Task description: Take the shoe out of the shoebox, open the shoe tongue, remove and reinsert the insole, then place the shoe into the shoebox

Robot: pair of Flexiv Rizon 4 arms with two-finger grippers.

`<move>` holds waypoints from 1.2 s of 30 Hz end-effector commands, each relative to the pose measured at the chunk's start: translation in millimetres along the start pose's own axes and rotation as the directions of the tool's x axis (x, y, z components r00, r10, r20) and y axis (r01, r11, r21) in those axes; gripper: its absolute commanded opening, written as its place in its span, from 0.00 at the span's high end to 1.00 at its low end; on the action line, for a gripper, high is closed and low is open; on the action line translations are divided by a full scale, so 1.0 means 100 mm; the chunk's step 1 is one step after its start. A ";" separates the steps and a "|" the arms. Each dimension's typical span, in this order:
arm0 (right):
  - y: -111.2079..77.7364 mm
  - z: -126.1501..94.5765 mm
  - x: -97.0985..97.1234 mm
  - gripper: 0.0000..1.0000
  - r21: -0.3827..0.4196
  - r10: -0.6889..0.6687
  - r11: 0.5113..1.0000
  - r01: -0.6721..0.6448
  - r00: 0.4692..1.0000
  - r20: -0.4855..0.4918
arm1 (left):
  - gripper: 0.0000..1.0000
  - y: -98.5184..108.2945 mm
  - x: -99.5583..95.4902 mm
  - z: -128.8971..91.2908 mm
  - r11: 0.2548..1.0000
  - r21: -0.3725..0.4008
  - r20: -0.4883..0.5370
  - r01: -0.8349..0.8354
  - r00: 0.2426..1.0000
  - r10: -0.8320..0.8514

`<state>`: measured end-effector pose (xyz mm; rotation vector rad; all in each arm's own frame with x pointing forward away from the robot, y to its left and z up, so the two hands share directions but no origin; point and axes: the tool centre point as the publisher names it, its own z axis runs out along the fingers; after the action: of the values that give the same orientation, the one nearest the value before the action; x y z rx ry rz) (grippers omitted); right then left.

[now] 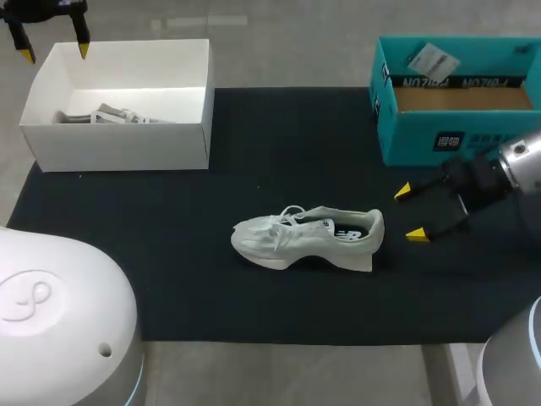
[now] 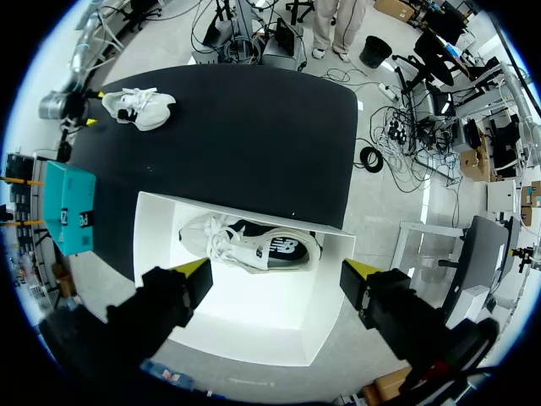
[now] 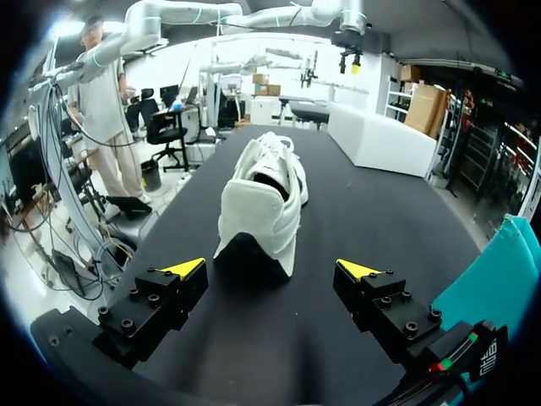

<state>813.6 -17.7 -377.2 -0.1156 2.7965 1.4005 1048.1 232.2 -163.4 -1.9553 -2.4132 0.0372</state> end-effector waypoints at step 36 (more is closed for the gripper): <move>0.02 0.83 0.17 0.00 -0.066 0.042 0.997 -0.030 0.981 0.191 | 0.00 0.00 0.00 0.00 1.000 0.000 -0.001 -0.001 1.000 0.001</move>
<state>787.9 42.5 -419.8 0.0735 2.6043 1.4204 1048.1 232.1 -163.4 -1.9553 -2.4132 0.0372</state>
